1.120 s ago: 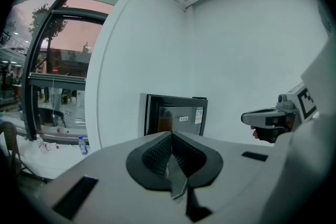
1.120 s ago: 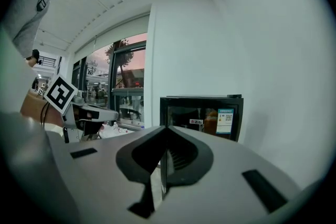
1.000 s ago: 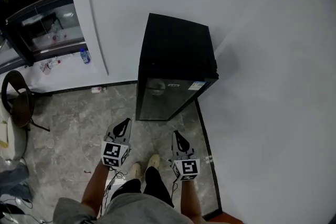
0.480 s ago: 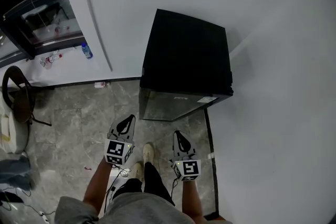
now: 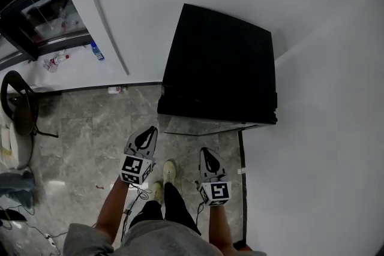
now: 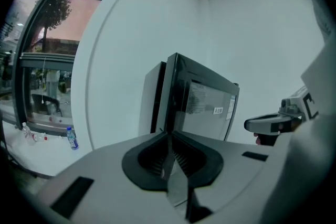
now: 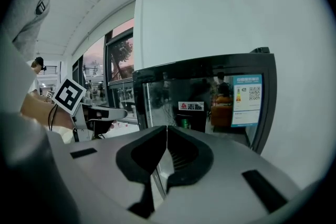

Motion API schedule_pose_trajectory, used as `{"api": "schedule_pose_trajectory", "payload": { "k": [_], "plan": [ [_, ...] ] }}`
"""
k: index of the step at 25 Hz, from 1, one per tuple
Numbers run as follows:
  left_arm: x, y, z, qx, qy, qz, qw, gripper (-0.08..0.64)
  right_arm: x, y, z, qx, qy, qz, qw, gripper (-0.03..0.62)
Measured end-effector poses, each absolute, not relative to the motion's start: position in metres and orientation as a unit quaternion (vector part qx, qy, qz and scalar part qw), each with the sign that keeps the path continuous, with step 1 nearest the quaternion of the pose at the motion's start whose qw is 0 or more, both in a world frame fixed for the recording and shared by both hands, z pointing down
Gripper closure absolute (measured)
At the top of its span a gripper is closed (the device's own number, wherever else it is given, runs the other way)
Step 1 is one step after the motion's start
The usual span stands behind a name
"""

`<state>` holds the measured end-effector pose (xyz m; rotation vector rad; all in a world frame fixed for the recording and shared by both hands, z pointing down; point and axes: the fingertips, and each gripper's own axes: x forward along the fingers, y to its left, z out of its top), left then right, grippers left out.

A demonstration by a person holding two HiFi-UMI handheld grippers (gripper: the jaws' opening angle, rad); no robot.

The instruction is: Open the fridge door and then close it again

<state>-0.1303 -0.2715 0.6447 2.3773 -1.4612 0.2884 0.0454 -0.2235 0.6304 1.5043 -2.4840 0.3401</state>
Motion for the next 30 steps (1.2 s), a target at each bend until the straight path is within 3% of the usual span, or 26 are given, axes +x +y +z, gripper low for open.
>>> {"api": "schedule_pose_trajectory", "payload": {
  "k": [2,4,5,9,25,30],
  "plan": [
    [-0.129,-0.276,0.651,0.837,-0.507,0.105,0.175,0.533,0.045,-0.228,0.634,0.51,-0.844,0.118,0.112,0.568],
    [-0.125,-0.28,0.657,0.841,-0.496,0.11,0.184,0.423,0.046,-0.231,0.637,0.511,-0.843,0.12,0.115,0.568],
    [-0.123,-0.282,0.659,0.843,-0.493,0.112,0.186,0.4,0.047,-0.233,0.639,0.512,-0.843,0.121,0.116,0.568],
    [-0.118,-0.291,0.666,0.842,-0.492,0.121,0.184,0.362,0.052,-0.236,0.642,0.515,-0.84,0.124,0.117,0.568],
    [-0.108,-0.304,0.673,0.836,-0.503,0.119,0.184,0.364,0.073,-0.233,0.645,0.528,-0.832,0.125,0.113,0.568],
    [-0.114,-0.306,0.675,0.829,-0.518,0.129,0.168,0.42,0.076,-0.23,0.644,0.532,-0.83,0.127,0.112,0.568]
  ]
}}
